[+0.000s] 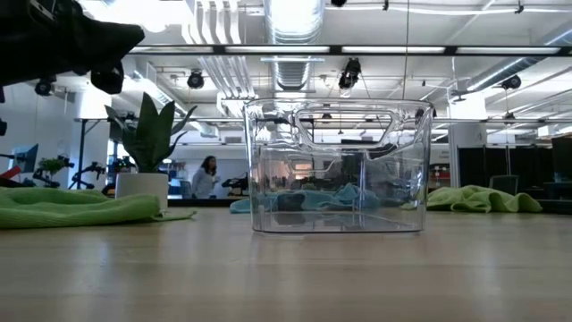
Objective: Fold microfiber towels
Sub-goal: Fold the blue microfiber cloth
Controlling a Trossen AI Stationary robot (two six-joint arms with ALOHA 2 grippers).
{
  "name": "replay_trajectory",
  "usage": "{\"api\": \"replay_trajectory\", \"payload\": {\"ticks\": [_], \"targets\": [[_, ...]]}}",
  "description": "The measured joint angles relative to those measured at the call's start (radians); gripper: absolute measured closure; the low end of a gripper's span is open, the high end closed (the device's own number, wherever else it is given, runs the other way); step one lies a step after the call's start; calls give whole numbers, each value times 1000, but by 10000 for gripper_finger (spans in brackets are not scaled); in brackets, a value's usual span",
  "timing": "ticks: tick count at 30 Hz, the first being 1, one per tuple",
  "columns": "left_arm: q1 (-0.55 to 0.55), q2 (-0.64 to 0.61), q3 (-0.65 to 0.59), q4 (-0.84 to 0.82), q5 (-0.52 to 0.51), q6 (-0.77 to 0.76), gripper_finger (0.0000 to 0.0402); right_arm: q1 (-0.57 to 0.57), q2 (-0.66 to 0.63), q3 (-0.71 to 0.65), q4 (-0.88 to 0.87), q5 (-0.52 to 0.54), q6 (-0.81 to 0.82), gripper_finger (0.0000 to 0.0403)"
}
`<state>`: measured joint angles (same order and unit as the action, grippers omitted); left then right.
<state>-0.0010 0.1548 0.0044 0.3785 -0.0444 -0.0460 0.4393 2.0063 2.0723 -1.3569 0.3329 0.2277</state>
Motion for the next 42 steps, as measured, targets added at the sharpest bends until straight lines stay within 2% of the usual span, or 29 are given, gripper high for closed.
{"api": "replay_trajectory", "payload": {"ticks": [6, 9, 20, 30, 33, 36, 42], "targets": [[0, 18, 0, -6, 1, 0, 374, -1, 155, 146, -46, -143, 2, 168], [0, 30, 0, -6, 1, 0, 374, 5, 200, 196, -46, -157, 21, 158], [1, 69, 0, 1, 2, 0, 374, -38, 259, 192, -49, -157, 62, 172], [1, 60, 0, 6, 3, 0, 374, -85, 328, 182, -48, -270, 54, 177], [1, 59, 0, 6, 3, 0, 374, -85, 344, 182, -47, -271, 54, 192], [1, 60, 0, 5, 3, 0, 374, -86, 361, 181, -48, -270, 41, 226], [1, 68, 0, 3, 5, -2, 374, -87, 362, 170, -37, -253, 6, 344]]}}
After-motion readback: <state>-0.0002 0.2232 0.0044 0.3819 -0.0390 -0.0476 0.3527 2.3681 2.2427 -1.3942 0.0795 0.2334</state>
